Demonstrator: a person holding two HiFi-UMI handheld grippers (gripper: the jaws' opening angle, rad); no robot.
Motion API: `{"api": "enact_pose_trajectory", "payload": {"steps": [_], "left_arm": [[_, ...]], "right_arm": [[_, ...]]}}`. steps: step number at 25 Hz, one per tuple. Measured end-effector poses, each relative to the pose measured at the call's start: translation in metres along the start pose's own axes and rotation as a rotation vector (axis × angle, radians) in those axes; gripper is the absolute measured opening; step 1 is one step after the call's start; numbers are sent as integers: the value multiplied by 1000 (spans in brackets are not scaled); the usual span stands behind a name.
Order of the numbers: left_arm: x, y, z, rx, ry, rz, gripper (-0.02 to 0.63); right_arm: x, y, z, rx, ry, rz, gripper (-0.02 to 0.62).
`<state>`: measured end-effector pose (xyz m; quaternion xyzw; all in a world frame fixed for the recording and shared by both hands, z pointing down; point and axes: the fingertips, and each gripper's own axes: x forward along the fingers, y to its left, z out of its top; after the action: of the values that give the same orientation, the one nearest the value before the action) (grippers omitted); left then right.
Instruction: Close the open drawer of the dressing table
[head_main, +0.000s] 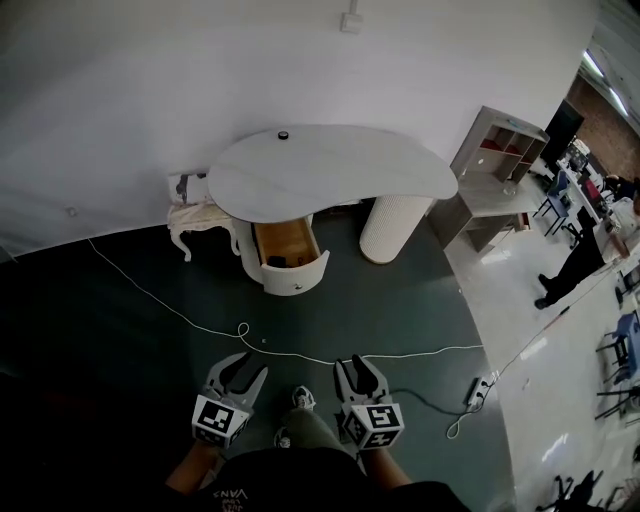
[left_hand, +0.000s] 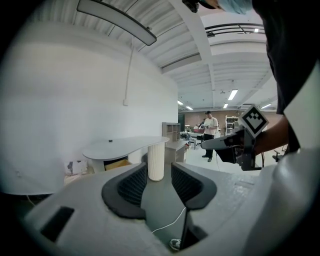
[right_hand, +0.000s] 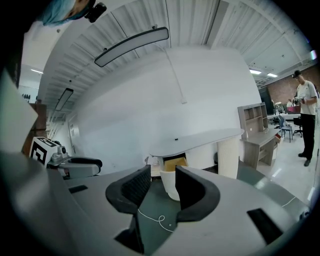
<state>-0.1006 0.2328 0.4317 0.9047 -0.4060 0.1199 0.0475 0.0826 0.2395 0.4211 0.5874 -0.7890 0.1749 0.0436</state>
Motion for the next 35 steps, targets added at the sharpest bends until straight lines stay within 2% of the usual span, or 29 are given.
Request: {"api": "enact_pose_trajectory", "payload": {"steps": [7, 11, 14, 22, 29, 35], "left_arm": [[42, 25, 9, 15, 15, 7, 164], [71, 38, 11, 20, 32, 19, 164], [91, 47, 11, -6, 33, 35, 164], [135, 70, 23, 22, 102, 74, 164], [158, 85, 14, 4, 141, 106, 164], [172, 103, 5, -23, 137, 105, 164]], "right_arm": [[50, -19, 3, -7, 31, 36, 144], [77, -33, 6, -44, 56, 53, 147], [94, -45, 9, -67, 77, 74, 147], [134, -78, 13, -68, 126, 116, 150], [172, -88, -10, -114, 199, 170, 157], [204, -87, -19, -122, 246, 171, 160]]}}
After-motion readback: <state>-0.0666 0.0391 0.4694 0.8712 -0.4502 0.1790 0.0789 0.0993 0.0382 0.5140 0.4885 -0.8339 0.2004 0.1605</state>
